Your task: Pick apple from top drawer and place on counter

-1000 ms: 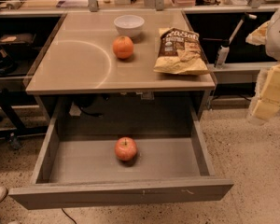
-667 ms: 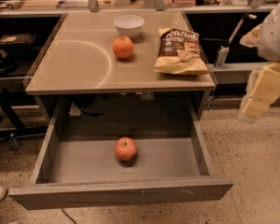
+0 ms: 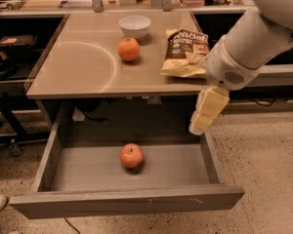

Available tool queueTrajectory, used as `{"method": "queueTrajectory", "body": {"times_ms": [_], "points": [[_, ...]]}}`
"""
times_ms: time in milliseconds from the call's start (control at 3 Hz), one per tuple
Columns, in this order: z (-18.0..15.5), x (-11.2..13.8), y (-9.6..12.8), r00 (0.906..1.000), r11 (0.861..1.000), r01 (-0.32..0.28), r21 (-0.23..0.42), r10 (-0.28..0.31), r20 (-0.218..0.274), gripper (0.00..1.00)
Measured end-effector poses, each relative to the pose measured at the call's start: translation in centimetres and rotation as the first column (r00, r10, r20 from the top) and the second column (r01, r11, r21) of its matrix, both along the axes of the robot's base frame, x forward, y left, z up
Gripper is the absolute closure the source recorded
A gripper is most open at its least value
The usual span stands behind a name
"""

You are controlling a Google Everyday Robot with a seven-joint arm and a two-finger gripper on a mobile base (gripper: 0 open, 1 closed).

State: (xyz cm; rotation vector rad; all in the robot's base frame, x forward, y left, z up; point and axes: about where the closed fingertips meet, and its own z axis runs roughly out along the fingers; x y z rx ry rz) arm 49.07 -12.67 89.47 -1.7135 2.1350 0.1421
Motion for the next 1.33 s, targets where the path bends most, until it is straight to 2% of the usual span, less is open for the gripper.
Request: {"method": "queueTrajectory", "body": {"times_ms": [333,667,1333], "points": [[-3.9,-0.3,3.3,0.9987,0.998,-0.013,0.065,0.016,-0.047,0.00],[-4.6,-0.4,3.9,0.9983,0.997,-0.016,0.074,0.020,-0.054,0.00],[-13.3,-0.9,7.5,0.9876,0.991,-0.044,0.123,0.062,-0.144,0.00]]}}
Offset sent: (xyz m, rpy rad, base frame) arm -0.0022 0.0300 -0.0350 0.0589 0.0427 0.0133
